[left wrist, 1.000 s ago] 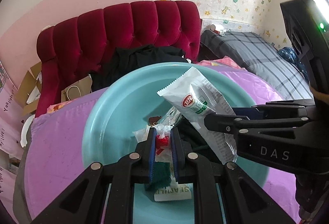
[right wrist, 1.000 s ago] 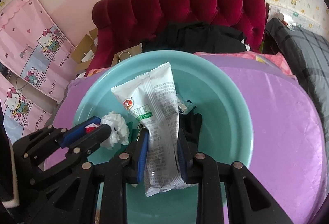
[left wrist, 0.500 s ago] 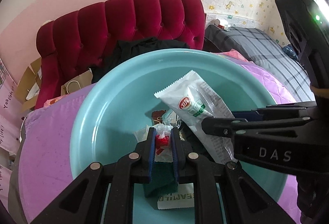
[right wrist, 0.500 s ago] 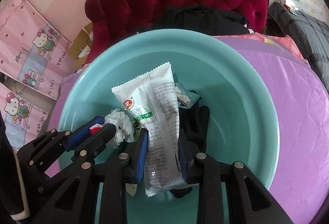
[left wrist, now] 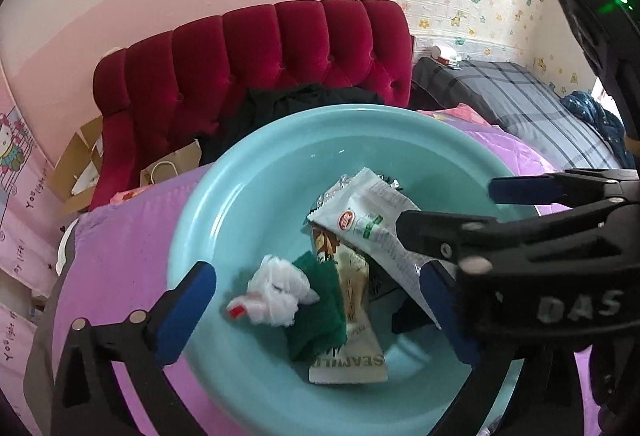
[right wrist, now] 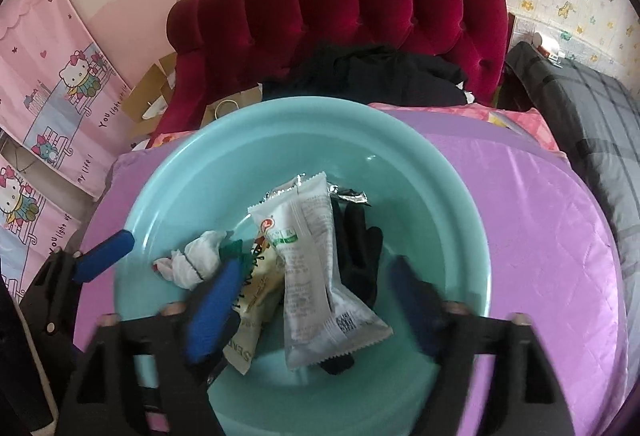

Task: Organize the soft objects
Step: 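Withdraw both tools from the basin toward the remaining items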

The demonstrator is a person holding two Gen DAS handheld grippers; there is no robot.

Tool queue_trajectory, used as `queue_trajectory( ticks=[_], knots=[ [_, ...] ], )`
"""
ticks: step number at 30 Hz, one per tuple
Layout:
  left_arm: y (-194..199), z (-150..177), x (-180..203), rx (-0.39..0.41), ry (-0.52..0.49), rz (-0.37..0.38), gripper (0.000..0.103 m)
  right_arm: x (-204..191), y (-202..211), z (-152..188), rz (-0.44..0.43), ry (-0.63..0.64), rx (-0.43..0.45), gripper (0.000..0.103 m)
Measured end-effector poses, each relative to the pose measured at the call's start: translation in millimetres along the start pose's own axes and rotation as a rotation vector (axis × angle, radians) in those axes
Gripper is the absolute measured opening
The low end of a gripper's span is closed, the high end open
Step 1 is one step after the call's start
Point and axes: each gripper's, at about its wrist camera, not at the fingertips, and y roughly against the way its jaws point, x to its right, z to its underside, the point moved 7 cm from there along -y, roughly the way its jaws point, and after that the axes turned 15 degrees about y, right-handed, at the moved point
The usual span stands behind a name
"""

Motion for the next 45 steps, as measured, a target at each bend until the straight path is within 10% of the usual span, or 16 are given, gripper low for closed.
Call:
queue_trajectory(
  ticks=[45],
  knots=[
    [155,132,-30,0.058,0.029,-0.026,0.103,-39,141,157,0.075,0.063,0.07,0.103]
  ],
)
